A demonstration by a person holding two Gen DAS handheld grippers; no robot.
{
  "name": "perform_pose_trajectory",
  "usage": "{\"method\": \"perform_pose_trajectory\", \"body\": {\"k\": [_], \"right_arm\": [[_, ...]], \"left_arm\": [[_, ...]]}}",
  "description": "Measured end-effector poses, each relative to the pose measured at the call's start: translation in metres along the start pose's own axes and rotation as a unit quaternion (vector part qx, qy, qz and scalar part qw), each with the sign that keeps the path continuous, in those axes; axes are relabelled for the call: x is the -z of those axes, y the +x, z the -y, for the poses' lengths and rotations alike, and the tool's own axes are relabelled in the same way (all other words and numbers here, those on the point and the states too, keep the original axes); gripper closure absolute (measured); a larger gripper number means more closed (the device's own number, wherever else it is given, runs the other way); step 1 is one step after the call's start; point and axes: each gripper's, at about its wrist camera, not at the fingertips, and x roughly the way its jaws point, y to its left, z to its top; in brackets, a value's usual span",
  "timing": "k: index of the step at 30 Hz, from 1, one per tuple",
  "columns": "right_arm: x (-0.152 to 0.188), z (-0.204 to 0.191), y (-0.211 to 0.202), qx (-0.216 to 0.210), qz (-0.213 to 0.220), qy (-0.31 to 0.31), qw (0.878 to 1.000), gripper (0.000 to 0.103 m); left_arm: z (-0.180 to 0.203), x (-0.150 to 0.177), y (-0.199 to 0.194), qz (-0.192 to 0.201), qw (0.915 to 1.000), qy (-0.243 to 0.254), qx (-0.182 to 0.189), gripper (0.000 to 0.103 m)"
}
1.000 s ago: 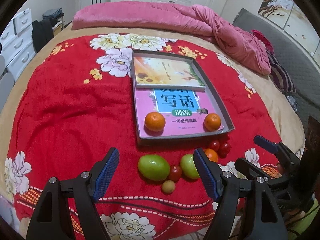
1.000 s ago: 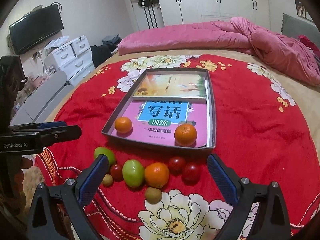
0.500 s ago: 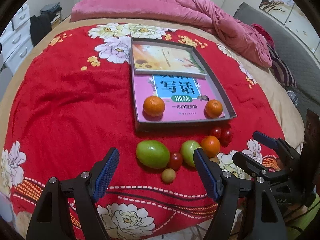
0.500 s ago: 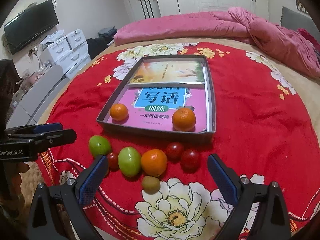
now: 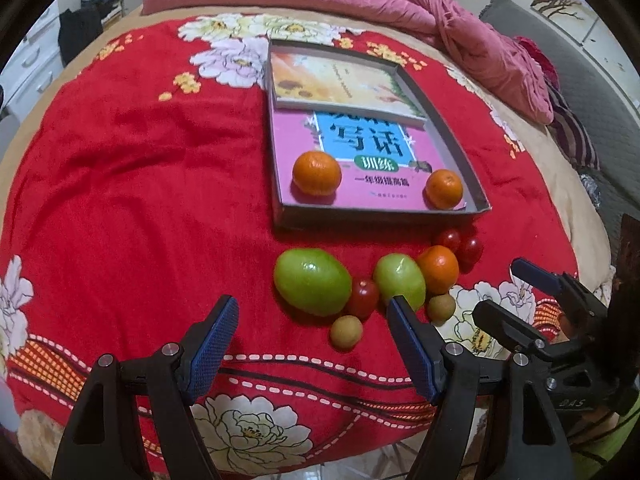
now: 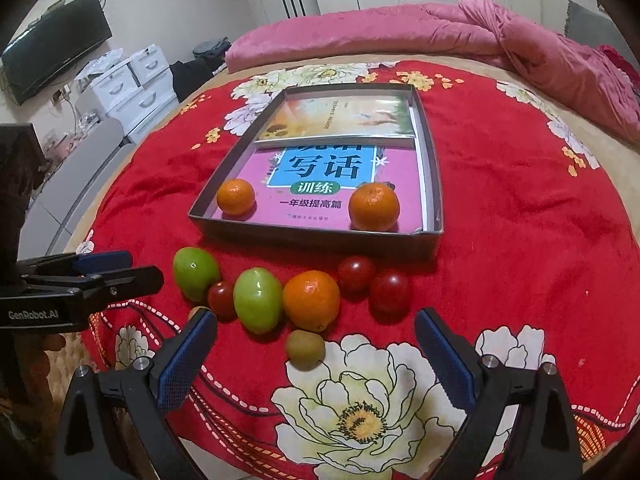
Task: Organize fruits
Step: 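Move both grippers toward the remaining fruits in front of the tray, then grasp the large green fruit with the left gripper while the right gripper grasps a tangerine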
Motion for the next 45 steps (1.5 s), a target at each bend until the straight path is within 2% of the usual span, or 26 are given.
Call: {"method": "perform_pose_trajectory", "body": {"k": [9,18,26,28,31,37,45], "right_arm": [[0.002,0.005,0.011,-0.012,-0.020,0.015,1.000,0.004],[0.001,0.007,0.016,-0.009,-0.022,0.026,0.999,0.006],[-0.001,0.012,0.023,-0.025,-0.030,0.054,0.998,0.022],[-0.002,0.014,0.027,-0.031,-0.035,0.059,0.997,0.032],[-0.003,0.016,0.032,-0.035,-0.042,0.066,0.996,0.041],[-0.003,0.025,0.044,-0.049,-0.060,0.096,0.992,0.048],[-0.006,0.033,0.059,-0.072,-0.073,0.128,0.986,0.050]], "left_arm": [[-0.002,0.002,0.010,-0.011,0.9999,-0.003,-0.001,0.025],[-0.005,0.000,0.018,-0.012,0.9999,-0.009,0.000,0.025],[-0.010,-0.004,0.025,-0.013,0.9995,-0.023,0.016,0.025],[-0.011,-0.005,0.027,-0.014,0.9994,-0.025,0.017,0.026],[-0.012,-0.006,0.030,-0.016,0.9992,-0.027,0.024,0.033],[-0.016,-0.006,0.034,-0.020,0.9986,-0.038,0.031,0.034],[-0.019,-0.007,0.042,-0.026,0.9981,-0.048,0.030,0.034]]}}
